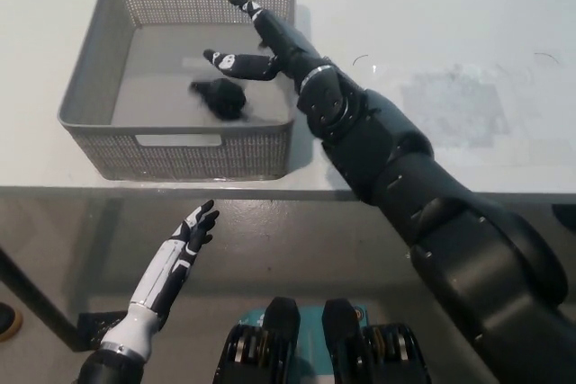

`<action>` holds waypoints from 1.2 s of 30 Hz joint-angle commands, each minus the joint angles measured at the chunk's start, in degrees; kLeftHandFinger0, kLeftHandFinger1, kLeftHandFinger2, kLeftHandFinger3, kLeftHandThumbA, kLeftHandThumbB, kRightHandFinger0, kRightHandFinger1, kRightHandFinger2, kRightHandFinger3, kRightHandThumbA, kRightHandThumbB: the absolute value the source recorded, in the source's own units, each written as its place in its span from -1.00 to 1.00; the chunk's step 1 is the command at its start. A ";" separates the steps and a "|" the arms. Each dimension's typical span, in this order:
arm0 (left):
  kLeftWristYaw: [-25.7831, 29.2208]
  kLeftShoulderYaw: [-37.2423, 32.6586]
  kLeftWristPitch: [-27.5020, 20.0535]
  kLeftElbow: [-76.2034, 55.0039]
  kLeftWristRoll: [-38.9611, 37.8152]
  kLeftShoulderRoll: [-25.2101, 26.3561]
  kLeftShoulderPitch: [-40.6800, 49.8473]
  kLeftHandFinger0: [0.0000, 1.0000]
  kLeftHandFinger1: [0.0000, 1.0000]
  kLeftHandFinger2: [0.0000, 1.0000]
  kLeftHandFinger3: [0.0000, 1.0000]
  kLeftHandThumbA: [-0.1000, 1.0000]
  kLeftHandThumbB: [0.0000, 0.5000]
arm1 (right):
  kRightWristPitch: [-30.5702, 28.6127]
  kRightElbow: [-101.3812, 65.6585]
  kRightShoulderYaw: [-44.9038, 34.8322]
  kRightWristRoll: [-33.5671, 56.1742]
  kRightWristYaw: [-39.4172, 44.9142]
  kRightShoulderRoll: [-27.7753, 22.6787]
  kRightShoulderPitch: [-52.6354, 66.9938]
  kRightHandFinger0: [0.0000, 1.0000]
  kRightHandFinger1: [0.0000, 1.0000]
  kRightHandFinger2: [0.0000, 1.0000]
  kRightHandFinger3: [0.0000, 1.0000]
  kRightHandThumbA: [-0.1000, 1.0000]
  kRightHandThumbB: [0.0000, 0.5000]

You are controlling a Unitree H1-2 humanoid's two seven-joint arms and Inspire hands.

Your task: Use the right hand to pick up a webcam and put it into a container on the left side

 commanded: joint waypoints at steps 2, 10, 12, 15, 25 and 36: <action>-1.13 -0.25 -0.03 -1.34 0.47 1.32 -1.68 1.00 1.00 1.00 1.00 1.00 -0.40 | -3.34 -5.95 -1.22 2.27 1.98 -2.55 -4.25 1.00 1.00 1.00 1.00 1.00 0.51; -1.38 -0.05 0.73 -1.15 -0.31 1.08 -1.73 1.00 1.00 1.00 1.00 1.00 -0.36 | -2.37 -23.27 -8.42 8.57 4.65 -7.21 -1.68 1.00 1.00 1.00 1.00 1.00 0.56; -1.57 -0.05 0.60 -0.95 -0.39 1.29 -1.91 1.00 1.00 1.00 1.00 1.00 -0.36 | -0.92 -28.84 -9.62 9.35 5.44 -8.56 -0.63 1.00 1.00 1.00 1.00 1.00 0.57; -1.71 -0.18 0.84 -0.87 -0.04 1.64 -2.10 1.00 1.00 1.00 1.00 1.00 -0.40 | 3.51 -40.11 -12.77 11.69 6.44 -10.63 1.87 1.00 1.00 1.00 1.00 1.00 0.64; -1.63 0.04 1.14 -1.30 0.00 2.03 -1.71 1.00 1.00 1.00 1.00 1.00 -0.48 | 11.80 -77.40 -19.14 19.83 11.19 -17.56 18.43 1.00 1.00 1.00 1.00 1.00 0.58; -1.33 0.40 -0.32 -0.90 -0.81 1.68 -0.61 1.00 1.00 1.00 1.00 1.00 -0.52 | 12.04 -99.66 -21.39 32.14 12.87 -20.43 47.11 1.00 1.00 1.00 1.00 1.00 0.55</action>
